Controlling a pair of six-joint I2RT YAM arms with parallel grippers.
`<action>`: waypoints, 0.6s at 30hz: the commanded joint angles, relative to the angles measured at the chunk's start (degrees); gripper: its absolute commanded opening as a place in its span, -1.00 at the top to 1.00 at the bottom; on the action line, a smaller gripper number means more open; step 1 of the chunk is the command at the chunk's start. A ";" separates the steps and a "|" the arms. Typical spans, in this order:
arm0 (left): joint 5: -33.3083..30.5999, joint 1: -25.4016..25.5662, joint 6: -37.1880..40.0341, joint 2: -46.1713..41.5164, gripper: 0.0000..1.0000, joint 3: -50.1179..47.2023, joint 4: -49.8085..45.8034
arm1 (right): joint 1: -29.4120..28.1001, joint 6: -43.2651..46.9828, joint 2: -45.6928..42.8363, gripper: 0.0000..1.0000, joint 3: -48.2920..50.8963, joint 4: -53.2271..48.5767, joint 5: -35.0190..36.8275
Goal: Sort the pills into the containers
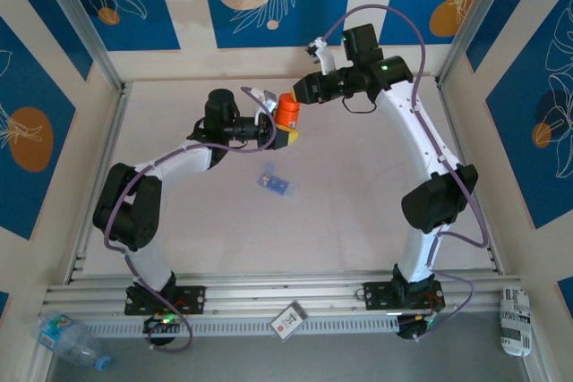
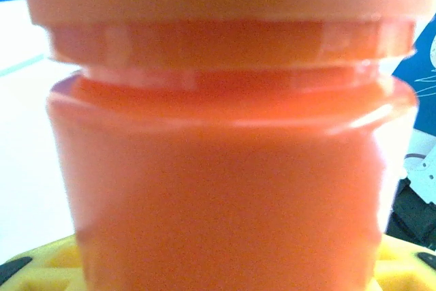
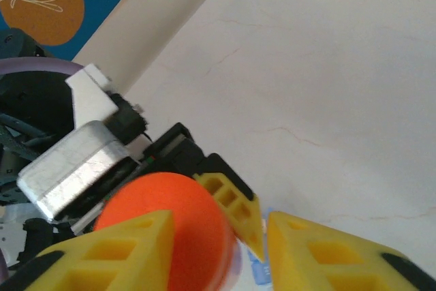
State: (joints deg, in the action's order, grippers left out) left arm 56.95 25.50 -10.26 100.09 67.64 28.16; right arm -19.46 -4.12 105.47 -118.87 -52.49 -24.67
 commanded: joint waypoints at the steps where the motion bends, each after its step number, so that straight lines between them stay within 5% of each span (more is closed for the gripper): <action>1: 0.57 -0.10 2.81 -1.11 1.00 2.45 1.78 | 2.42 -1.04 -1.88 -0.03 -3.70 -2.65 -2.57; 8: 2.69 -0.19 5.98 -1.20 1.00 3.88 -4.21 | 2.26 6.75 -1.17 -0.65 -7.53 -8.64 -4.02; 18: 4.27 -0.16 7.63 -1.70 1.00 4.61 -8.29 | -1.99 14.68 2.83 -0.72 -12.30 -16.55 -0.97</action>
State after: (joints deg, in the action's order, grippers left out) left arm 58.61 25.50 -4.27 100.09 70.19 21.02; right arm -20.25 7.09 106.76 -129.05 -64.47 -25.91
